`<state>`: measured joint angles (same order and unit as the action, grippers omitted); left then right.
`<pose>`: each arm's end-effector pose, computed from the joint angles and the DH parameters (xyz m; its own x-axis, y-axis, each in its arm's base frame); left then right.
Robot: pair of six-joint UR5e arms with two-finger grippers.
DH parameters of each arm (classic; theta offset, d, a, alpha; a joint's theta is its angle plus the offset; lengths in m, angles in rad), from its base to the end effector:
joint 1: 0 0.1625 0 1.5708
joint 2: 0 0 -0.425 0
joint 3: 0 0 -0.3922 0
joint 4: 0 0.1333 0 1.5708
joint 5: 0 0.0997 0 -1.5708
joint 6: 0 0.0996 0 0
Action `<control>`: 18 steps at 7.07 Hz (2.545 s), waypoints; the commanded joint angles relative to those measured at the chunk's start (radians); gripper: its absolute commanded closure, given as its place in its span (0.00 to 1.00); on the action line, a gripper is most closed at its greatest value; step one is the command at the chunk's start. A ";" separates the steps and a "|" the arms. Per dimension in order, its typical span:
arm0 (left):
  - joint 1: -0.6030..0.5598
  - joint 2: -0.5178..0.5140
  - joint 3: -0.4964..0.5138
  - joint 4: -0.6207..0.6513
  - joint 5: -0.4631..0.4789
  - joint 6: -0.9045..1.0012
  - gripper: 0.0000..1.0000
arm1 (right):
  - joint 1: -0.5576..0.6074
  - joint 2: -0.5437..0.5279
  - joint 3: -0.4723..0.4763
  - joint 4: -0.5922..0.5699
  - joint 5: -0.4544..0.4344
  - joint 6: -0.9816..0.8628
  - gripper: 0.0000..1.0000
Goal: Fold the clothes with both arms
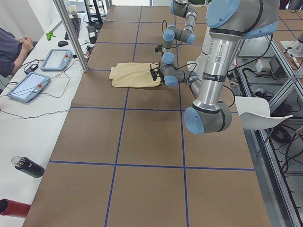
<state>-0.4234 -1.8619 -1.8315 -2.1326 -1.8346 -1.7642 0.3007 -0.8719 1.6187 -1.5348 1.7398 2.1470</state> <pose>0.4904 -0.3387 0.3170 0.3597 -0.3656 -0.8584 0.2573 0.9232 -0.2854 -0.6352 -0.3190 0.2207 0.4705 0.7082 0.5264 -0.5188 0.7046 -0.4842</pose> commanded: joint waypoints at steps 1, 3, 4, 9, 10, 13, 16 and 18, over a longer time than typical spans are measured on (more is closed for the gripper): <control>0.000 0.001 0.000 0.000 0.002 -0.001 1.00 | 0.000 0.001 0.000 -0.002 0.000 0.001 0.62; 0.002 0.001 0.000 -0.001 0.002 -0.001 1.00 | 0.000 0.001 0.000 -0.002 0.000 0.001 0.90; 0.002 0.001 0.000 0.000 0.002 -0.001 1.00 | 0.002 0.002 0.000 -0.002 0.000 0.005 1.00; 0.002 0.000 -0.012 -0.001 -0.002 -0.008 1.00 | 0.006 -0.013 0.021 -0.001 0.012 0.008 1.00; 0.011 0.003 -0.035 0.000 -0.003 -0.008 1.00 | 0.005 -0.053 0.065 -0.001 0.023 0.002 1.00; 0.118 0.004 -0.153 0.152 -0.002 -0.008 1.00 | -0.011 -0.144 0.203 -0.002 0.037 -0.009 1.00; 0.189 0.007 -0.153 0.154 0.000 -0.009 1.00 | -0.040 -0.176 0.228 -0.002 0.113 -0.009 1.00; 0.184 0.012 -0.173 0.155 -0.002 -0.008 1.00 | -0.016 -0.158 0.233 0.004 0.106 -0.044 1.00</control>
<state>-0.2396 -1.8524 -1.9928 -1.9786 -1.8350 -1.7722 0.2697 -1.0386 1.8485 -1.5349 1.8486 2.1274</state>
